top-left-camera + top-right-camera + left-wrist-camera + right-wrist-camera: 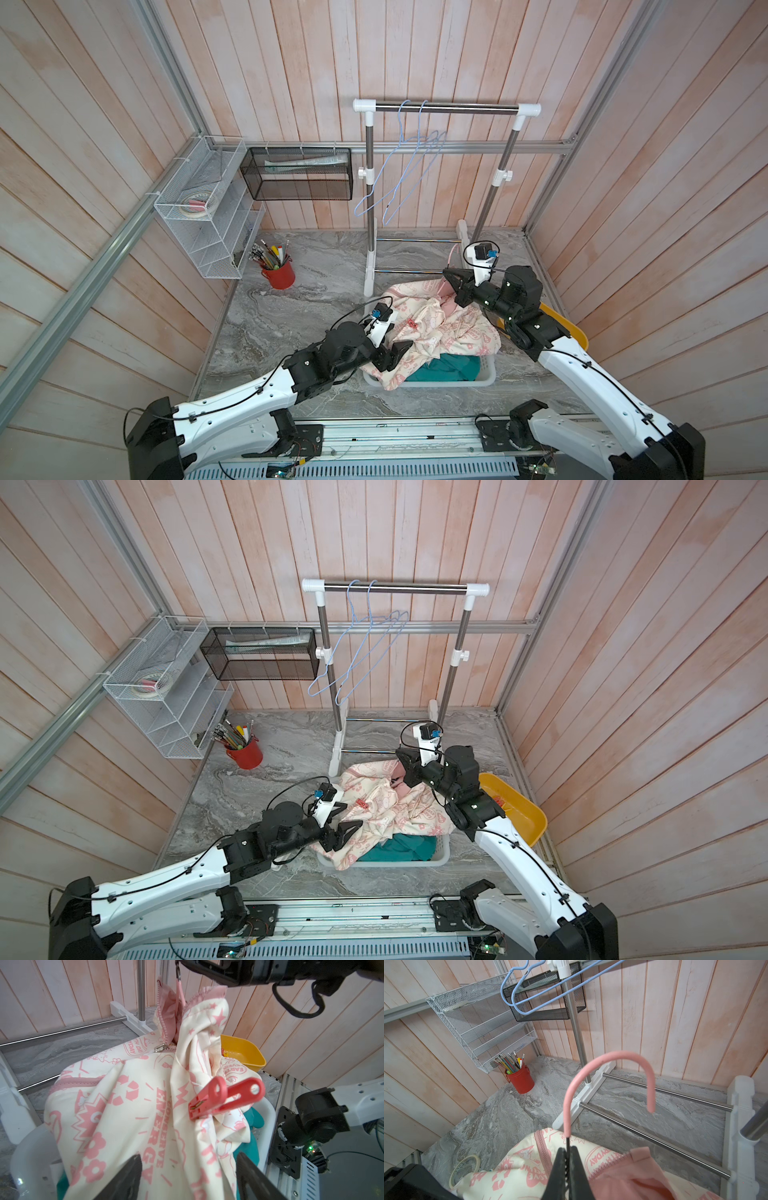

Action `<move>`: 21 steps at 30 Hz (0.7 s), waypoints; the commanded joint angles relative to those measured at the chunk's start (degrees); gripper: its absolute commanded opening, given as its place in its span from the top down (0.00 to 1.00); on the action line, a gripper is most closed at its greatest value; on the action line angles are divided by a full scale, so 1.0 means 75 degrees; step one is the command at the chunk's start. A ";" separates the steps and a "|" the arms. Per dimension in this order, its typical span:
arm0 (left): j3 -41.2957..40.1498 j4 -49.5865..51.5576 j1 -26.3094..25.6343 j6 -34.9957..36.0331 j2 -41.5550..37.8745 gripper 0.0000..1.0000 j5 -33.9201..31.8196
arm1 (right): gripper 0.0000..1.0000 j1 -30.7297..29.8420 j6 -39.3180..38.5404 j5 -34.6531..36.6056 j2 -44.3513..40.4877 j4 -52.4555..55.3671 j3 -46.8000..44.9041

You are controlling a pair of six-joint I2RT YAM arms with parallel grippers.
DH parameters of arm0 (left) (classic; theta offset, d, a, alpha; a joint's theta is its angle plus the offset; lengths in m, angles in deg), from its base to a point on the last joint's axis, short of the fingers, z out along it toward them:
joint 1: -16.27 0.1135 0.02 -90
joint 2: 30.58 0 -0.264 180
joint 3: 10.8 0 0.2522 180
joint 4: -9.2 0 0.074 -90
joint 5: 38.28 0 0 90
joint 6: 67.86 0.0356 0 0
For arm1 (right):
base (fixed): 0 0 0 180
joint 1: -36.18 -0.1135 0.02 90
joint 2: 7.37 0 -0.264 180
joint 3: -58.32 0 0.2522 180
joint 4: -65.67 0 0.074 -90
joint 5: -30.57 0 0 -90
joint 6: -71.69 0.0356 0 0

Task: Remove the clothespins securing jackets to the hanger
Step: Remove the clothespin from the hanger.

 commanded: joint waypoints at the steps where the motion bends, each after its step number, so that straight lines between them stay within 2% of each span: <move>1: 0.0387 0.0401 0.0026 0.0214 -0.0133 0.23 0.0035 | 1.00 -0.0031 0.0046 -0.0047 -0.0018 -0.0015 0.0154; 6: 0.0797 0.0524 0.0008 0.0451 0.0050 0.20 0.0303 | 1.00 -0.0034 0.0069 -0.0001 0.0055 -0.0038 0.0189; 10: 0.1076 0.0593 -0.0031 0.0604 0.0160 0.17 0.0102 | 1.00 -0.0037 0.0127 0.0005 0.0106 -0.0084 0.0175; 14: 0.1303 0.0738 -0.0057 0.0766 0.0308 0.11 -0.0328 | 1.00 -0.0037 0.0151 0.0033 0.0128 -0.0098 0.0166; 21: 0.1342 0.0839 -0.0074 0.1160 0.0173 0.08 -0.1709 | 1.00 -0.0033 0.0169 0.0079 0.0208 -0.0123 0.0190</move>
